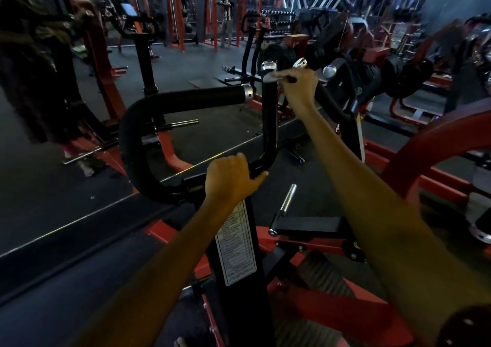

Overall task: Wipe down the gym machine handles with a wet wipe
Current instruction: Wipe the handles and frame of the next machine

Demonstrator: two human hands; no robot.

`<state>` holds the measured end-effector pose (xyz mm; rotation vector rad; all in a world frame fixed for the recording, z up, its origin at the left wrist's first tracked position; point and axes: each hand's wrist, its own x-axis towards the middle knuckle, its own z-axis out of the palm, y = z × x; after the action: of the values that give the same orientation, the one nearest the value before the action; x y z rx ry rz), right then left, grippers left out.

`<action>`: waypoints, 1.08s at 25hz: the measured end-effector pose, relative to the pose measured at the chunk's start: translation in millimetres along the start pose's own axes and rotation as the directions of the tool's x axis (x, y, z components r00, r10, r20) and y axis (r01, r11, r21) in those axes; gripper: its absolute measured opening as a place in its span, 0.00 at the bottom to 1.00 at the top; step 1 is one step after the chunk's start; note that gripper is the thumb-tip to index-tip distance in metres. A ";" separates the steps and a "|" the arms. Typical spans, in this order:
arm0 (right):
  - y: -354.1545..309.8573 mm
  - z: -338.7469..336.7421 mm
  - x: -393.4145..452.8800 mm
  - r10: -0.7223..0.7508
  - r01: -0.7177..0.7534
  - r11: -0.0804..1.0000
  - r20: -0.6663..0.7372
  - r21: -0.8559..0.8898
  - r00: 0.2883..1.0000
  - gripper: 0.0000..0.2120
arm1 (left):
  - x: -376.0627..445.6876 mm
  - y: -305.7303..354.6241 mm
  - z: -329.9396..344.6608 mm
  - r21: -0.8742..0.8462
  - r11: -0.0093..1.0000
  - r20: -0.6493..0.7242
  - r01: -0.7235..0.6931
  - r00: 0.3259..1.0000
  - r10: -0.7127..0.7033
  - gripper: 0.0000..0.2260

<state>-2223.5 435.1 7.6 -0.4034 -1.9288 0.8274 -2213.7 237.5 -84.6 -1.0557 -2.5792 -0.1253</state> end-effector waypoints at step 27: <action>41.0 -10.5 -84.3 0.179 -0.194 0.953 0.087 0.234 0.980 0.07 | -4.0 1.1 -1.9 -0.110 0.994 -0.036 -0.016 0.999 0.013 0.24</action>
<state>-2176.4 418.7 -72.5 -0.4192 -1.8397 1.1984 -2209.8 235.2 -84.3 -1.1009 -2.5582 -0.2835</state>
